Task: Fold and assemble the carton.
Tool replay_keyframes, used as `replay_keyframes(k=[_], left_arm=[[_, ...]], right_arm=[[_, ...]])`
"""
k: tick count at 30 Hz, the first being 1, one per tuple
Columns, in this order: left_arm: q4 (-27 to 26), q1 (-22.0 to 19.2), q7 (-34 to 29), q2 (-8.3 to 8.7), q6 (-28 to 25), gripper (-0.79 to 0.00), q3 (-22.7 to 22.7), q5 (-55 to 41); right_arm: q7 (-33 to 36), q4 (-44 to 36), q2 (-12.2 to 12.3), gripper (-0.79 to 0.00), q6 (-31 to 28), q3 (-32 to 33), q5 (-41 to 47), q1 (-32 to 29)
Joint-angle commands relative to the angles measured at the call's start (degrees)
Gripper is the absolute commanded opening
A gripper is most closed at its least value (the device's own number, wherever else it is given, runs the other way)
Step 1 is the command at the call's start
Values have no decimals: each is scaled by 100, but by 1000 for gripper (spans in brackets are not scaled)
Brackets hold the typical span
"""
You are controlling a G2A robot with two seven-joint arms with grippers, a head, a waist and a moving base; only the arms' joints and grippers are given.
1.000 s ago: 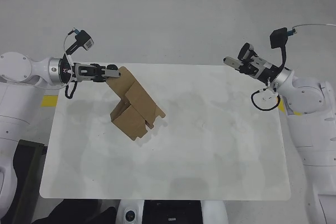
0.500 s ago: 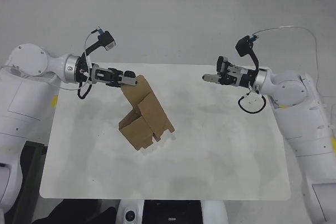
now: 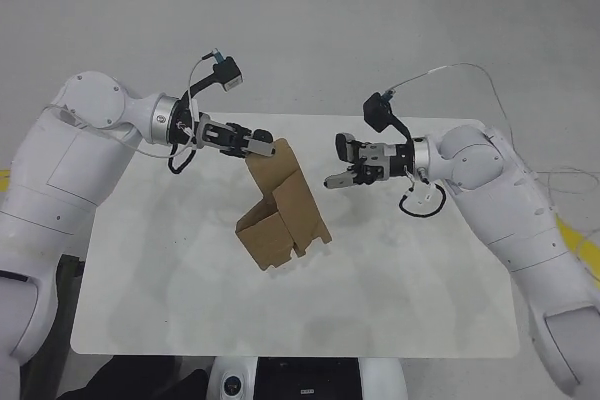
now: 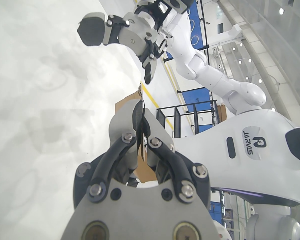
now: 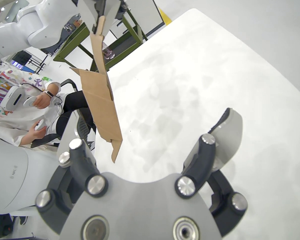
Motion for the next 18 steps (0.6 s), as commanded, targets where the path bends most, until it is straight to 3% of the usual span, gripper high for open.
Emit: replay_keyframes(k=[1,11,12,14,15,17,18], left_arm=[[86,-51,45,-61,-44,-785,99,-52],[380,-209,184,-252,-183,-785,376,-207],[396,-219,185,-260,-184,-785,387,-213],[417,-229,190,-274,-189,-785,402,-241],[424,-232,185,-279,-184,-785,409,-257],[427,-234,179,-287,-178,-785,411,-303],[426,-233,171,-289,-170,-785,408,-333]], right_arm=[[-56,-7,15,0,-56,-260,151,65],[-363,21,126,-15,-363,-1474,710,500],[-393,29,139,-40,-393,-1596,768,551],[-444,50,166,-225,-444,-1841,855,665],[-477,60,180,-243,-478,-1959,898,726],[-555,94,206,-403,-556,-2180,1006,839],[-596,114,218,-419,-597,-2285,1055,896]])
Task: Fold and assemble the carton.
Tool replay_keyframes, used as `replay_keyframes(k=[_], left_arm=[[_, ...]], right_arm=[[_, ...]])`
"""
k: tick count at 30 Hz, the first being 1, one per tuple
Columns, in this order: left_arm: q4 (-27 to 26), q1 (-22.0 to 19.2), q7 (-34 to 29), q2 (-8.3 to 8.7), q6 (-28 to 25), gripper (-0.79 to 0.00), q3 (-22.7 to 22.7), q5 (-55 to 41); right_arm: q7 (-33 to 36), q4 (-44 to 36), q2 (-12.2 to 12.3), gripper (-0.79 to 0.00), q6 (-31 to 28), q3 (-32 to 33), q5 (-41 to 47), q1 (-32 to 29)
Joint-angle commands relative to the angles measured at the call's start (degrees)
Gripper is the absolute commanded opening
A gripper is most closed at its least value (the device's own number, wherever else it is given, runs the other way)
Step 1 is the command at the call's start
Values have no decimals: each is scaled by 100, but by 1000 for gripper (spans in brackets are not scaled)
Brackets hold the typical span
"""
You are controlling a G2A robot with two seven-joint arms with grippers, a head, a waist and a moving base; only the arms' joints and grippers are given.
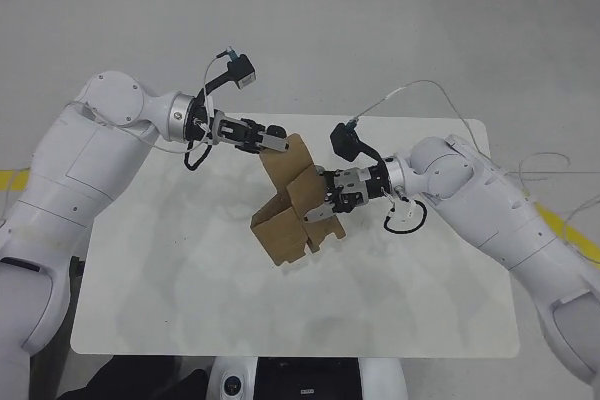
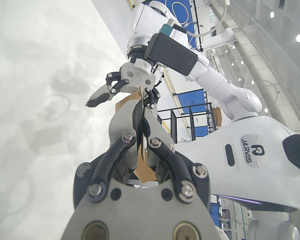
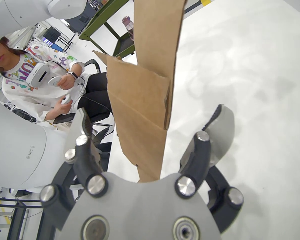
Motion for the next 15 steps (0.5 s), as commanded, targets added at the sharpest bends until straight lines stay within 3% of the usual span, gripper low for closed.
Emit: replay_keyframes(k=[1,10,12,15], left_arm=[[-2,4,-12,-3,12,-785,-10,-53],[-57,81,-80,23,80,-785,-86,-126],[-60,99,-83,34,82,-785,-110,-129],[-43,115,-78,52,78,-785,-149,-118]], right_arm=[[-76,37,23,-434,-76,-207,96,112],[-247,24,115,-542,-247,-891,581,546],[-247,19,133,-603,-247,-965,684,598],[-247,-40,154,-767,-247,-1067,827,661]])
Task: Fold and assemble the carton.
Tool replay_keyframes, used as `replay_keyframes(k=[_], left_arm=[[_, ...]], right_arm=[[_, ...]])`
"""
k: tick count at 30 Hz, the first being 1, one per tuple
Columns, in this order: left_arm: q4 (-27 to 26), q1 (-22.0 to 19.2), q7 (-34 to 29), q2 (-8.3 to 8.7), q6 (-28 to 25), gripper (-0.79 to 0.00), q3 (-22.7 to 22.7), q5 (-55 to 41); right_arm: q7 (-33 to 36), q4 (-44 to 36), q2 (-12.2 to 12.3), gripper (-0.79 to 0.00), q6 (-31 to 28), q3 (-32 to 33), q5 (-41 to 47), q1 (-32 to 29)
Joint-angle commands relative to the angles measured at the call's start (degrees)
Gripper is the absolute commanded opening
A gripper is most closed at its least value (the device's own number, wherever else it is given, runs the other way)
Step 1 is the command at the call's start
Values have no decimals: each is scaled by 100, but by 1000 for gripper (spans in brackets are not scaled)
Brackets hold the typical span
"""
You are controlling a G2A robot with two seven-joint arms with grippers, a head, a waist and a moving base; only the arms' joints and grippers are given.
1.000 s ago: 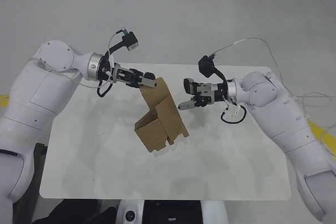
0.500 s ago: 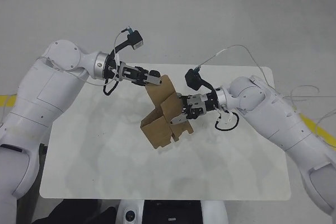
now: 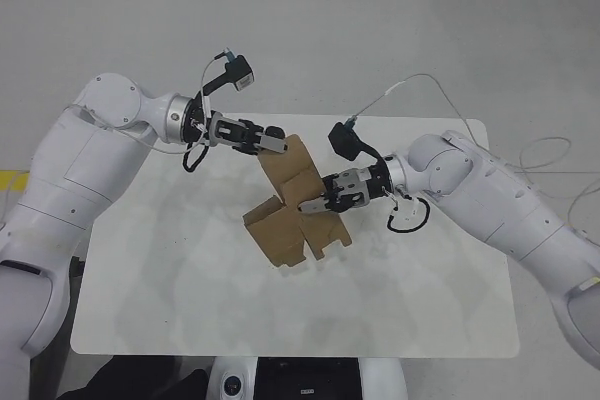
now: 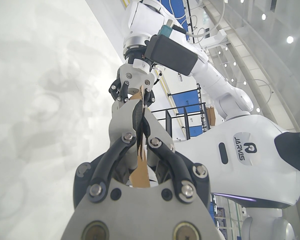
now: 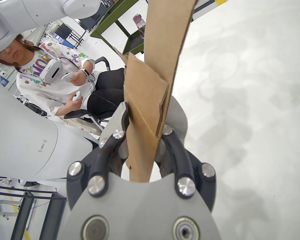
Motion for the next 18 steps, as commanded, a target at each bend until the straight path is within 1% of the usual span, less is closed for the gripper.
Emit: replay_keyframes(k=[1,3,5,6,11,14,18], left_arm=[[11,7,16,12,-16,-785,-24,25],[8,12,24,25,-24,-785,-53,24],[1,18,32,39,-31,-246,-95,-10],[-1,20,33,47,-33,0,-121,-33],[13,57,80,104,-80,0,-360,-259],[-28,130,116,165,-116,0,-551,-317],[-128,303,271,261,-270,0,-753,-141]], right_arm=[[0,-37,14,-785,0,-63,74,44],[0,-56,32,-785,0,-142,87,102],[0,-51,50,-785,0,-213,136,161],[0,-46,57,-785,0,-249,166,187],[0,31,81,-785,0,-339,594,221],[0,259,82,-785,0,-327,1130,151],[8,554,45,-785,8,-267,2014,46]])
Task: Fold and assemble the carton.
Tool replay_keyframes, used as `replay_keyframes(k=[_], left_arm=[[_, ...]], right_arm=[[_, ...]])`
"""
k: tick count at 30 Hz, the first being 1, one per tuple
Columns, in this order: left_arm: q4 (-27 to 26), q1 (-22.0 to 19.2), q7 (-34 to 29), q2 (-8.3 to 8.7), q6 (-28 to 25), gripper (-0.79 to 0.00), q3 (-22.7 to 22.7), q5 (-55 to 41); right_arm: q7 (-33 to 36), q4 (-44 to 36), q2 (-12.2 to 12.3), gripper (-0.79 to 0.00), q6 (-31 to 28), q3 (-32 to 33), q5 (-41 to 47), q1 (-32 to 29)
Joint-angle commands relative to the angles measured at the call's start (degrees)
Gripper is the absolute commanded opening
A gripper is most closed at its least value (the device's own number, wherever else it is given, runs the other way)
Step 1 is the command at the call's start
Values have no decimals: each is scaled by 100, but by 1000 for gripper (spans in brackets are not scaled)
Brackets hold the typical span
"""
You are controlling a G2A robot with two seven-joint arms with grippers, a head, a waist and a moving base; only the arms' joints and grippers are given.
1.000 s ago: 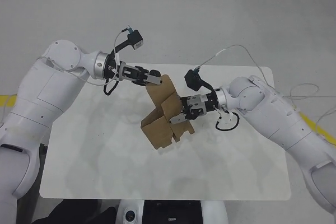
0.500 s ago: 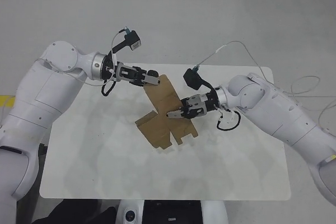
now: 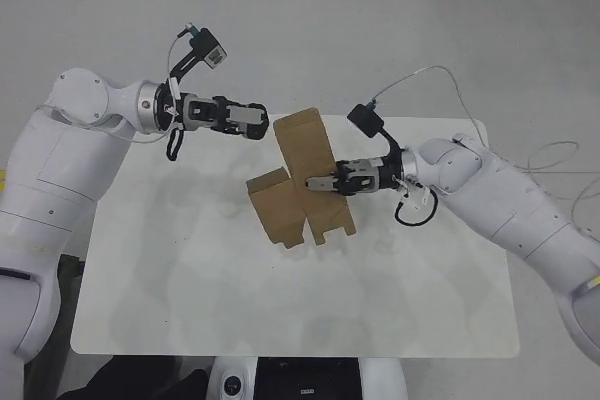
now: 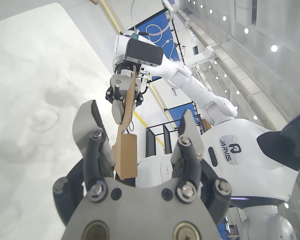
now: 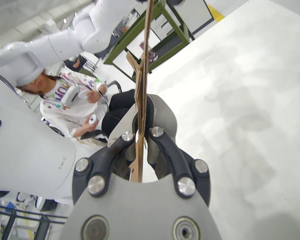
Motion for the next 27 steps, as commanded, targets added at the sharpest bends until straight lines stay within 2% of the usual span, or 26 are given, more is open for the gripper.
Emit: replay_keyframes(k=[1,7,15,27], left_arm=[[-52,116,86,47,-84,0,-73,109],[-102,502,303,128,-300,0,-167,204],[-188,904,361,129,-357,0,-153,170],[163,920,465,-135,-460,0,99,101]], right_arm=[[35,107,-24,-785,35,28,396,-16],[304,457,-118,-785,414,221,1057,-83],[-269,736,-278,-785,1012,577,1139,-338],[-680,720,-458,-785,1285,1055,800,-654]])
